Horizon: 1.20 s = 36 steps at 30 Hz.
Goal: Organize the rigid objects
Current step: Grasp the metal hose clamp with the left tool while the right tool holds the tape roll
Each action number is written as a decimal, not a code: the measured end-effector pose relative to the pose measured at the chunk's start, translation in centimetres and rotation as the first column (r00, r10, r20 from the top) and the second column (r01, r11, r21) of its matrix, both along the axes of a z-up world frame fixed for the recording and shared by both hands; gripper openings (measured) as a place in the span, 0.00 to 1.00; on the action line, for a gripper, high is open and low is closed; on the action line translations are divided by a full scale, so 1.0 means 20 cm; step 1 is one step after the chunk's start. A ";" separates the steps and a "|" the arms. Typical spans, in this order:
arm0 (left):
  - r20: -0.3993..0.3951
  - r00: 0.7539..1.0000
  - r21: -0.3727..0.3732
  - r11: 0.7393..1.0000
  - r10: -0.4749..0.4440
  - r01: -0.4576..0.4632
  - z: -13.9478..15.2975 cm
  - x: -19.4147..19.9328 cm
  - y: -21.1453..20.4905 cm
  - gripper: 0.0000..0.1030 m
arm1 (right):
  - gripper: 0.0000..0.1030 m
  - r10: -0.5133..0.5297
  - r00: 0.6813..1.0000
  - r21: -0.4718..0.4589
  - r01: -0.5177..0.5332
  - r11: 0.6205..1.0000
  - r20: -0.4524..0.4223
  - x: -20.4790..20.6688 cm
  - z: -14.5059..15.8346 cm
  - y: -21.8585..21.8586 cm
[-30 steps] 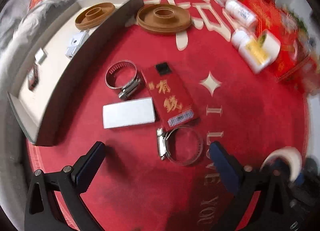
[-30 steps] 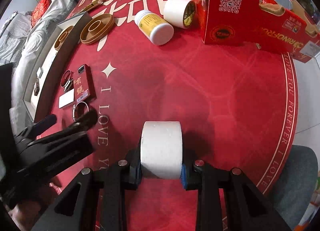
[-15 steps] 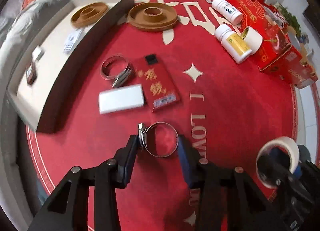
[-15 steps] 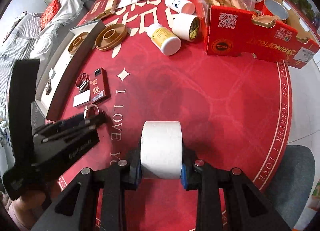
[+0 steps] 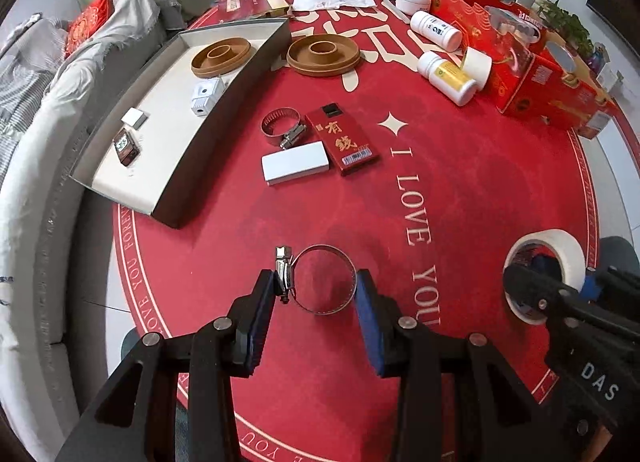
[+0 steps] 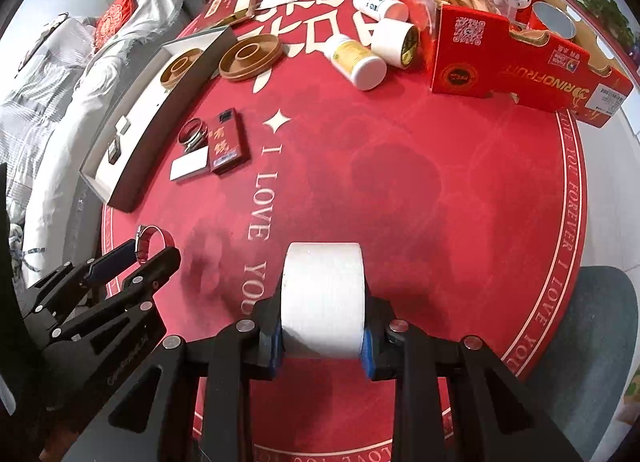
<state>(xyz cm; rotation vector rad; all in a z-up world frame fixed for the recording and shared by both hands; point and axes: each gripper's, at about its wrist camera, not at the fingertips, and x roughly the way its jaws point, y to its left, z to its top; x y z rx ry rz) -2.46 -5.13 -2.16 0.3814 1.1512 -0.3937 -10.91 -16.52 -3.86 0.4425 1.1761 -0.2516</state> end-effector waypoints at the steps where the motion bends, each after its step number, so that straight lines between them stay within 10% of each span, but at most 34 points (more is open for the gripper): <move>1: 0.002 1.000 -0.003 1.000 0.000 0.000 0.00 0.00 0.01 0.42 | 0.29 0.001 1.000 0.001 -0.001 1.000 -0.002 0.00 0.00 0.01; 36: 0.008 1.000 -0.039 0.999 0.016 -0.016 0.03 -0.02 0.09 0.42 | 0.29 -0.004 1.000 0.002 0.004 1.000 -0.019 -0.05 -0.02 0.04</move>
